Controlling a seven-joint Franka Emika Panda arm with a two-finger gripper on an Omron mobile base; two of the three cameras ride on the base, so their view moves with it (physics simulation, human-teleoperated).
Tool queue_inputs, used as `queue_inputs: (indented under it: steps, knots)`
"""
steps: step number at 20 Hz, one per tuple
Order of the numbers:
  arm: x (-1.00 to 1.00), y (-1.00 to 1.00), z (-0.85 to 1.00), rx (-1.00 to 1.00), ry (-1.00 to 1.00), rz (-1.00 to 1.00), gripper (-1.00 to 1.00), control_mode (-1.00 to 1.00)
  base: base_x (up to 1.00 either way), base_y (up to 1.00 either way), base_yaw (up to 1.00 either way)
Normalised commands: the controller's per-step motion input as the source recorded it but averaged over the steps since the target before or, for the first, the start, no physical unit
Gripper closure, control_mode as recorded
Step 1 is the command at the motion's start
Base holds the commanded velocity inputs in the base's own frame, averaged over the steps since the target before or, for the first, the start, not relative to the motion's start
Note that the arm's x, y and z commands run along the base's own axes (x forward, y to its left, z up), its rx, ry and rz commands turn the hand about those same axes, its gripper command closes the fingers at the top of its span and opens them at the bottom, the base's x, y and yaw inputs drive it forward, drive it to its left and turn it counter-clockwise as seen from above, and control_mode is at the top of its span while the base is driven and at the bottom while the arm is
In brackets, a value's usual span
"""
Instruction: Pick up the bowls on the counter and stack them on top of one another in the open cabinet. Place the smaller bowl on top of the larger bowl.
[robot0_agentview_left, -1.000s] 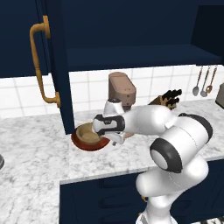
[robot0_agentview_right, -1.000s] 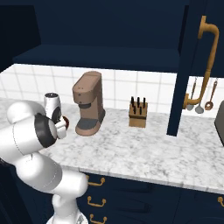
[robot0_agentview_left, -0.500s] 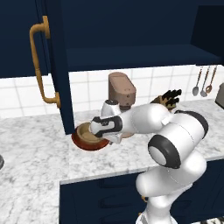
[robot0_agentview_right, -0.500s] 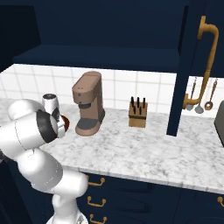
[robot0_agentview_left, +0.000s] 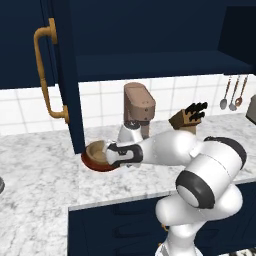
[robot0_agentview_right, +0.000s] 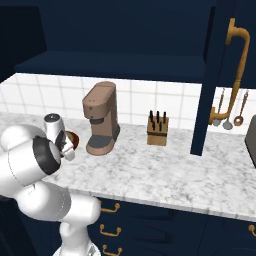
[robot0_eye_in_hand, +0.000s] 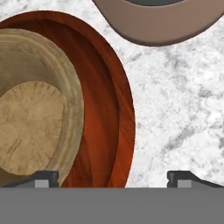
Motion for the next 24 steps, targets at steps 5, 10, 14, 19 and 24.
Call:
queue_inputs:
  steps: [5,10,14,19,24]
  knots:
    - [0.01,0.00,-0.29,0.00,0.00,0.01,-1.00,-1.00,0.00,0.00,0.00]
    - [0.13,0.00,-0.18,0.00,0.00,0.00,-1.00,-1.00,0.00,0.00,0.00]
    - [0.03,-0.02,-0.15,0.01,-0.06,0.00,-1.00,-1.00,0.00,0.00,0.00]
    - [0.05,-0.06,0.07,0.06,-0.16,0.00,-1.00,-1.00,0.00,0.00,0.00]
    - [0.22,0.00,-0.01,0.00,-0.02,0.00,-1.00,-1.00,0.00,0.00,0.00]
